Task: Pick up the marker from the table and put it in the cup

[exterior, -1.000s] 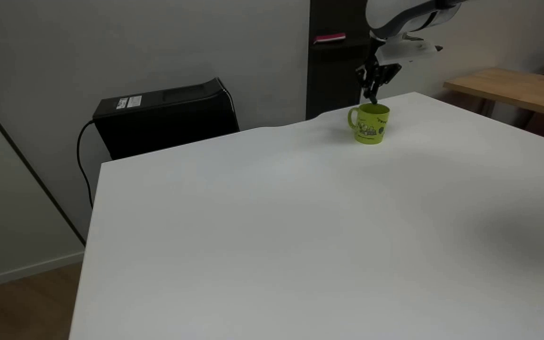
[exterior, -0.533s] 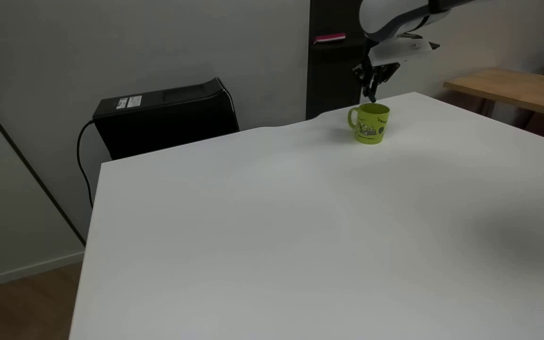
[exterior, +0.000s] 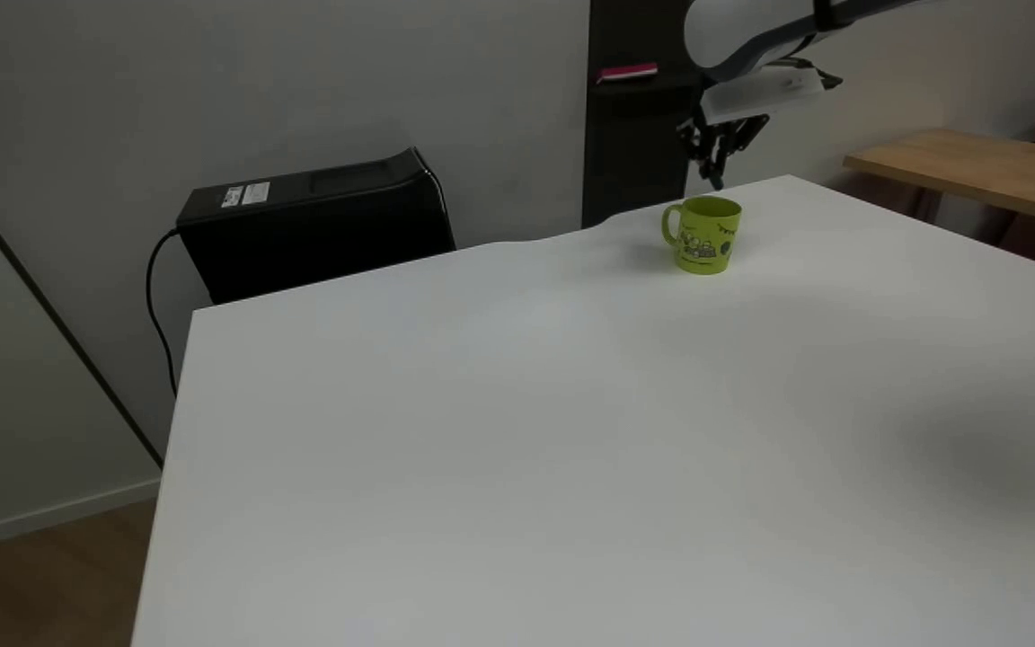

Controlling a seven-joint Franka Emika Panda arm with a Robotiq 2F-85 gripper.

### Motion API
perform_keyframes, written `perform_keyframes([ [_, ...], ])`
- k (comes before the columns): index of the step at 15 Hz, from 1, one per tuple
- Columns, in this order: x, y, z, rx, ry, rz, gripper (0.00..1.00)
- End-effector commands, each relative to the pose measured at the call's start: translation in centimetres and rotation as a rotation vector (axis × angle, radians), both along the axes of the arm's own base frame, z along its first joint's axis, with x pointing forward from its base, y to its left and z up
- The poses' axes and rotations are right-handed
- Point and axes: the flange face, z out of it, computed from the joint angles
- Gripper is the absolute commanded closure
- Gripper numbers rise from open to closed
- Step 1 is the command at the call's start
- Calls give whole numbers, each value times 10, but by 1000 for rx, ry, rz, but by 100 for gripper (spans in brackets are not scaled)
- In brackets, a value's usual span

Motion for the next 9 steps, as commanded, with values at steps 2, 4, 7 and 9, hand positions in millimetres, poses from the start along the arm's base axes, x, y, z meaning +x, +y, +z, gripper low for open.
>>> perform_keyframes([
  [2,2,10,10,-27,-31,-58,97],
  [4,3,16,9,-25,-36,-64,97],
  [7,3,26,5,-25,-35,-68,97],
  [9,3,34,2,-23,-35,-71,97],
])
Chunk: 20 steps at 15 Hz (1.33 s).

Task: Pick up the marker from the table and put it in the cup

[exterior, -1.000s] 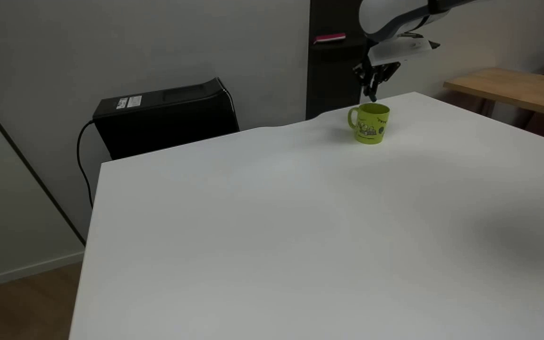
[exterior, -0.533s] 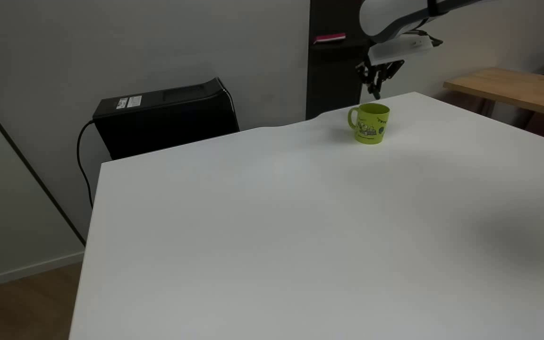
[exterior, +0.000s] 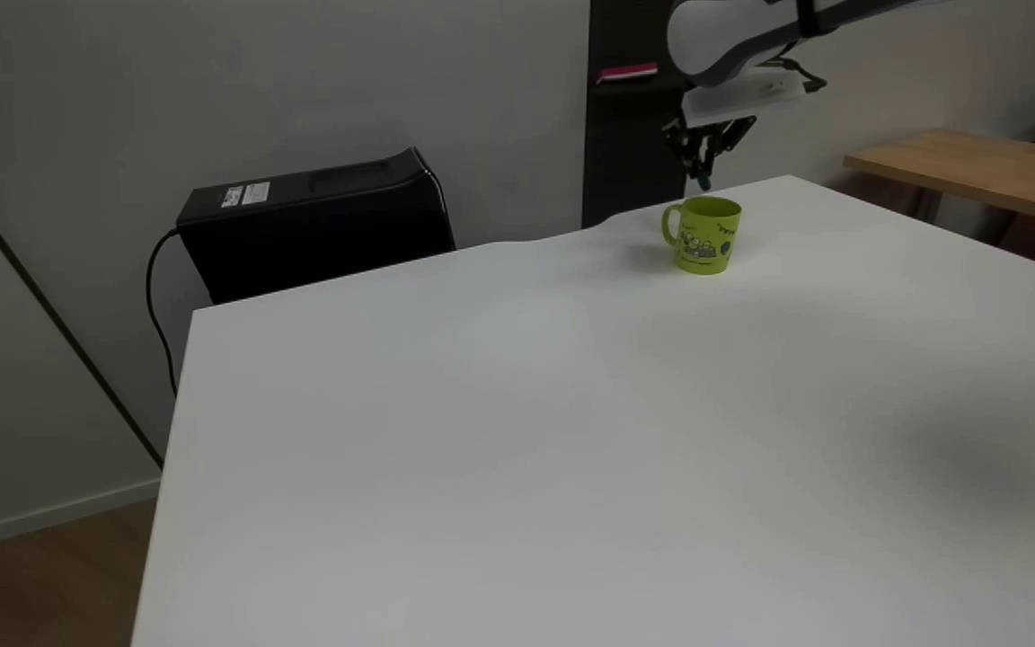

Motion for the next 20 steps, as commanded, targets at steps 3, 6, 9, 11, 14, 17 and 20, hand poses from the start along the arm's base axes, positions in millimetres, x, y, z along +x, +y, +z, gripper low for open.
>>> perform_keyframes([
  [3,0,19,-3,-16,-13,-39,97],
  [6,-1,23,-10,-28,-16,-47,97],
  [9,-3,23,-14,-39,-20,-58,97],
  [11,-4,21,-17,-55,-24,-66,97],
  [14,-5,21,-19,-72,-30,-75,97],
  [17,-8,22,-19,-88,-44,-79,97],
  [20,-14,24,-20,-102,-49,-83,97],
])
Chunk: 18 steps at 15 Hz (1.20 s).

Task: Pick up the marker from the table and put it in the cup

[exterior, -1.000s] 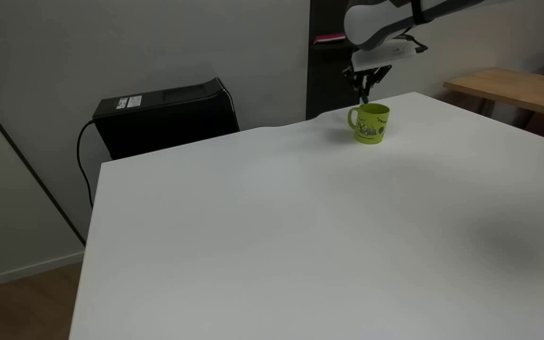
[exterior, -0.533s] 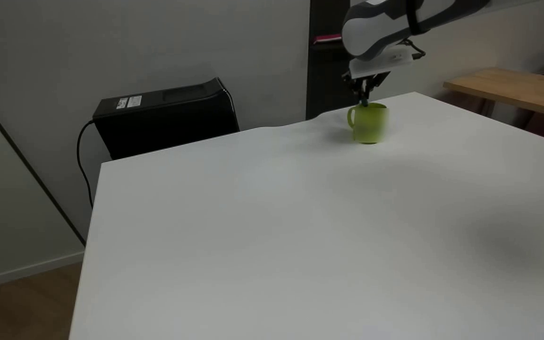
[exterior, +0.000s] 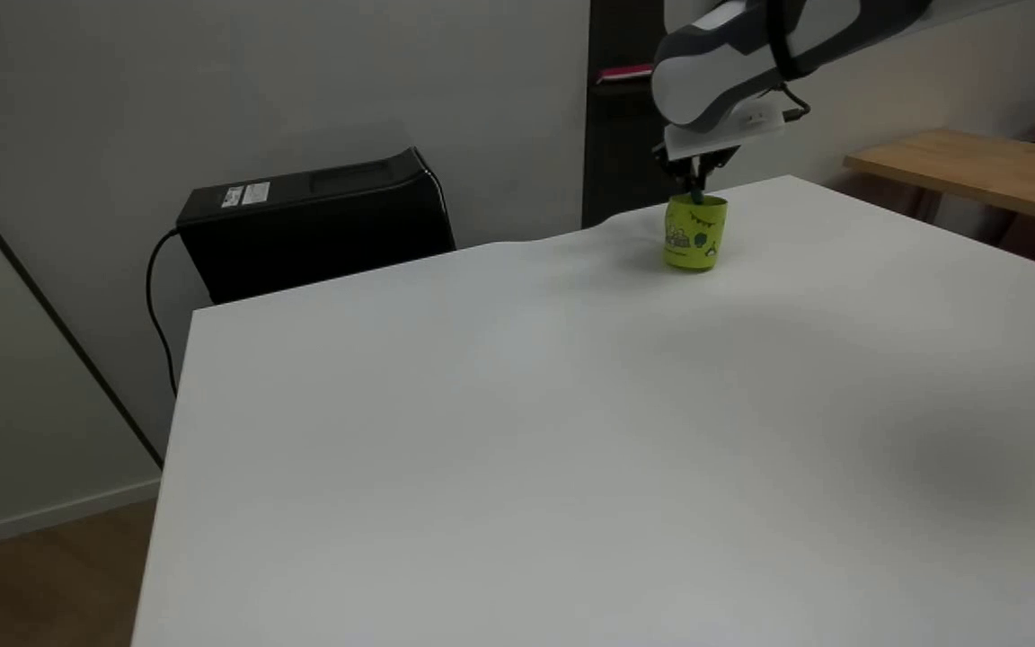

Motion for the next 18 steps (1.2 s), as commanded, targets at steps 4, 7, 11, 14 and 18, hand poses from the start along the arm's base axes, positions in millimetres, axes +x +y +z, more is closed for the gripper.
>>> perform_keyframes([
  [4,-23,5,9,-36,-14,-40,97],
  [7,-37,13,6,-60,-9,-31,97],
  [11,-61,19,5,-77,-14,-30,97],
  [14,-82,25,3,-84,-14,-28,97],
  [18,-105,32,2,-96,-10,-32,62],
])
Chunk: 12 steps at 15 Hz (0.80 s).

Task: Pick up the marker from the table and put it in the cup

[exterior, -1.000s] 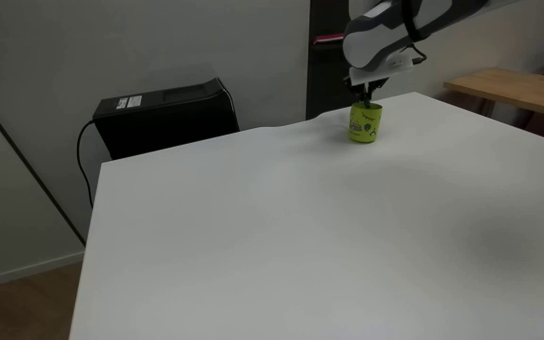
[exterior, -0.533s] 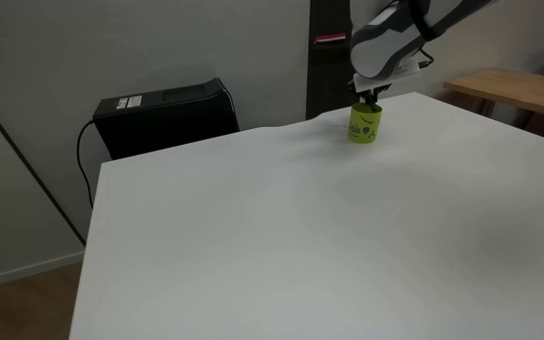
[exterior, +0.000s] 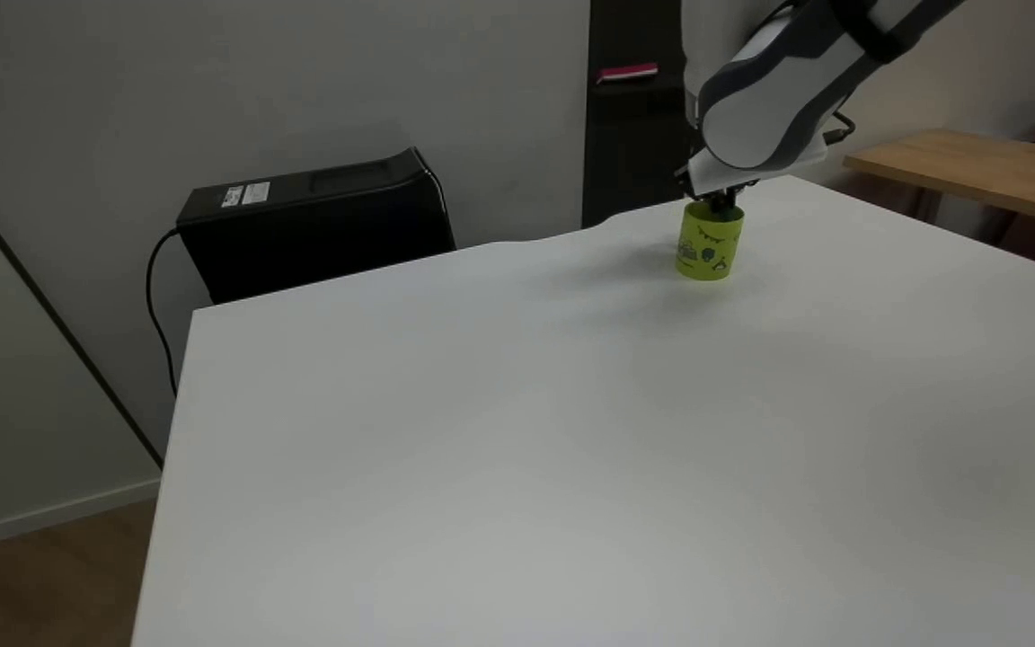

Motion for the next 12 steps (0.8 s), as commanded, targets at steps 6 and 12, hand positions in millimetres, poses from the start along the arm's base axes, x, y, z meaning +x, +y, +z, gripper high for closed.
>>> perform_keyframes([
  [6,-48,3,8,-15,34,-38,18],
  [12,-59,-3,29,-16,63,-6,0],
])
